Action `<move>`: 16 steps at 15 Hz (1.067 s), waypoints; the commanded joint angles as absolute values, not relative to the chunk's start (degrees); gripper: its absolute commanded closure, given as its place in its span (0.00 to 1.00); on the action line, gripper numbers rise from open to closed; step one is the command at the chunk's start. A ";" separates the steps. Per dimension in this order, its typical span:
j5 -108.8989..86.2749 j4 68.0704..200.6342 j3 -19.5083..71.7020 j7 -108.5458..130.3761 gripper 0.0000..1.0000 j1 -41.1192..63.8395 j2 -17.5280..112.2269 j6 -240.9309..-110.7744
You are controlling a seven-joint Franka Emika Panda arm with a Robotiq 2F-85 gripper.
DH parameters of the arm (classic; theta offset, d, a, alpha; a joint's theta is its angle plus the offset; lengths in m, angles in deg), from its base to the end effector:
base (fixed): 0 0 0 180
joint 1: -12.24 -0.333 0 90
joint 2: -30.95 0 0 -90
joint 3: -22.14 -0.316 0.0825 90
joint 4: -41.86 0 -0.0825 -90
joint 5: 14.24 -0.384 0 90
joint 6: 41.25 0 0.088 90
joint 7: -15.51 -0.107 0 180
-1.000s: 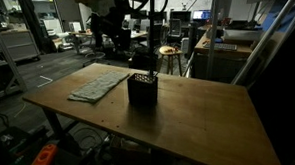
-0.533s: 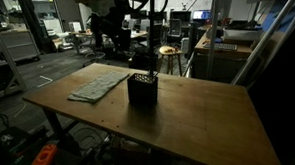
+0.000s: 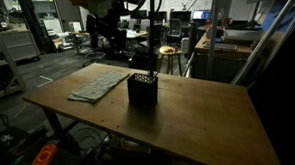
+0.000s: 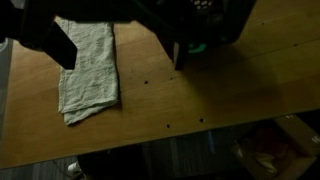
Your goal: Pick up the white towel and push it down into the black basket
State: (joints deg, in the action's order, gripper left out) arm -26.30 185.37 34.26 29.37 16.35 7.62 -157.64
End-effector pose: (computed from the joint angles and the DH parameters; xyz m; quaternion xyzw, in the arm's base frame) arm 0.3930 -0.1024 0.4200 -0.9884 0.0607 0.0041 0.1391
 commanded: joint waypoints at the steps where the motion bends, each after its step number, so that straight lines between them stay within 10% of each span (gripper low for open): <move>1: -28.20 185.31 32.14 30.89 0.00 14.45 7.58 -160.50; 16: -28.78 180.63 24.22 33.23 0.00 3.15 16.85 -189.37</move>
State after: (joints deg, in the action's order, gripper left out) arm -28.13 183.93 25.90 32.03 5.12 13.75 -186.65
